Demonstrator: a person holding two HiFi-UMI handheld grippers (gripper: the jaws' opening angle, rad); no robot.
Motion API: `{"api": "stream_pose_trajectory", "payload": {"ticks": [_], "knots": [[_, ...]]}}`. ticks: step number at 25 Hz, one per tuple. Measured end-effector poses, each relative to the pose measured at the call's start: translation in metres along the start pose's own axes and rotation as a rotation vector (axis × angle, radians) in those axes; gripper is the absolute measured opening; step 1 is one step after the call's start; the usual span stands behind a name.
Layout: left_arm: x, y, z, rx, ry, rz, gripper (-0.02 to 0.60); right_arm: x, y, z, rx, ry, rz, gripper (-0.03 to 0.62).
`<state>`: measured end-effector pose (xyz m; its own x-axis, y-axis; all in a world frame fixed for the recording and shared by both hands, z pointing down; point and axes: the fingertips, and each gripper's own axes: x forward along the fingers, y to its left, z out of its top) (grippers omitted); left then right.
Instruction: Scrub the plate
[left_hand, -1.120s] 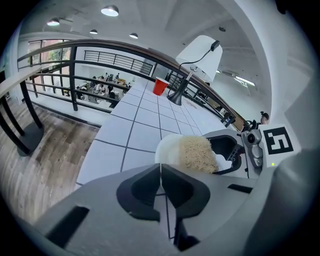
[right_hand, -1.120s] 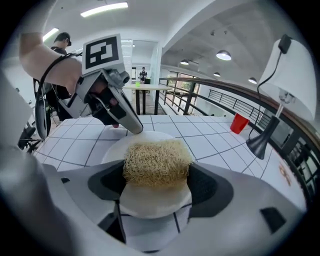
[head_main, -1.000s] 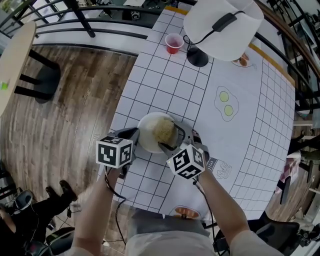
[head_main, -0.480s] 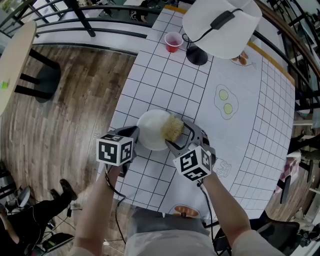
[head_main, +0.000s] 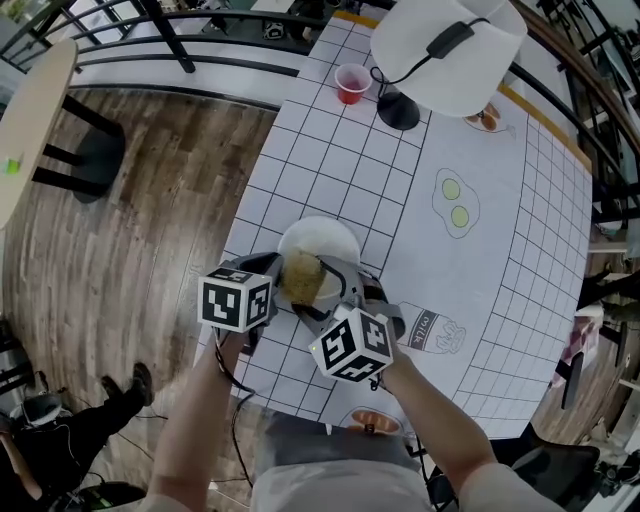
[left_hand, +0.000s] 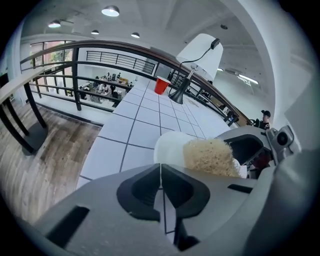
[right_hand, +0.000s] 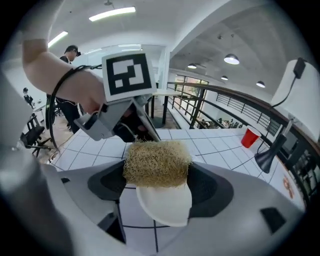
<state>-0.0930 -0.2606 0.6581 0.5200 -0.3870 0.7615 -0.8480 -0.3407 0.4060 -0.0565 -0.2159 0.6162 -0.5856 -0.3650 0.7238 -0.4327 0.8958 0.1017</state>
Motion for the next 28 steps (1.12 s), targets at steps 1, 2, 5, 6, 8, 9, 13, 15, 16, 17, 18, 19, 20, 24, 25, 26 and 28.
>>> {"api": "stream_pose_trajectory", "payload": {"ticks": [1, 2, 5, 6, 8, 9, 13, 15, 16, 17, 18, 19, 20, 24, 25, 26, 28], "knots": [[-0.001, 0.001, 0.000, -0.004, -0.002, 0.001, 0.018, 0.003, 0.002, -0.003, -0.005, 0.017, 0.012, 0.367], [-0.002, 0.001, 0.001, -0.012, -0.005, -0.002, 0.019, 0.006, 0.004, -0.004, -0.004, 0.026, 0.023, 0.367], [0.000, 0.001, -0.001, -0.028, 0.000, -0.001, 0.020, 0.013, 0.006, -0.009, -0.007, 0.041, 0.036, 0.367], [0.000, 0.001, -0.002, -0.032, 0.003, -0.001, 0.020, 0.016, 0.007, -0.011, -0.010, 0.048, 0.036, 0.367], [0.001, 0.000, -0.005, -0.040, 0.005, -0.003, 0.020, 0.021, 0.009, -0.016, -0.003, 0.057, 0.042, 0.367], [0.002, 0.000, -0.006, -0.041, 0.007, -0.003, 0.018, 0.022, 0.010, -0.019, 0.004, 0.059, 0.047, 0.367], [0.004, -0.002, -0.008, -0.025, 0.020, -0.004, 0.020, 0.024, 0.010, -0.024, 0.028, 0.054, 0.052, 0.367], [0.004, -0.002, -0.007, -0.022, 0.018, -0.005, 0.020, 0.024, 0.010, -0.026, 0.039, 0.048, 0.054, 0.367], [0.004, -0.002, -0.006, -0.024, 0.015, -0.006, 0.020, 0.024, 0.010, -0.028, 0.041, 0.047, 0.054, 0.367], [0.005, -0.002, -0.006, -0.026, 0.013, -0.009, 0.020, 0.023, 0.009, -0.030, 0.042, 0.049, 0.054, 0.367], [0.005, -0.003, -0.006, -0.028, 0.012, -0.012, 0.020, 0.021, 0.008, -0.032, 0.043, 0.052, 0.054, 0.367], [0.005, -0.003, -0.007, -0.028, 0.012, -0.015, 0.020, 0.019, 0.007, -0.035, 0.045, 0.056, 0.054, 0.367], [0.005, -0.003, -0.007, -0.027, 0.012, -0.016, 0.020, 0.017, 0.006, -0.037, 0.047, 0.062, 0.054, 0.367], [0.003, -0.002, -0.006, -0.030, 0.010, -0.013, 0.020, 0.007, -0.004, -0.049, 0.067, 0.079, 0.051, 0.367], [0.003, -0.002, -0.006, -0.035, 0.008, -0.014, 0.020, 0.005, -0.008, -0.053, 0.082, 0.080, 0.049, 0.367], [0.003, -0.002, -0.006, -0.039, 0.006, -0.016, 0.020, 0.002, -0.012, -0.057, 0.098, 0.081, 0.047, 0.367], [0.004, -0.003, -0.006, -0.041, 0.005, -0.017, 0.020, -0.003, -0.020, -0.064, 0.121, 0.083, 0.037, 0.367]]}}
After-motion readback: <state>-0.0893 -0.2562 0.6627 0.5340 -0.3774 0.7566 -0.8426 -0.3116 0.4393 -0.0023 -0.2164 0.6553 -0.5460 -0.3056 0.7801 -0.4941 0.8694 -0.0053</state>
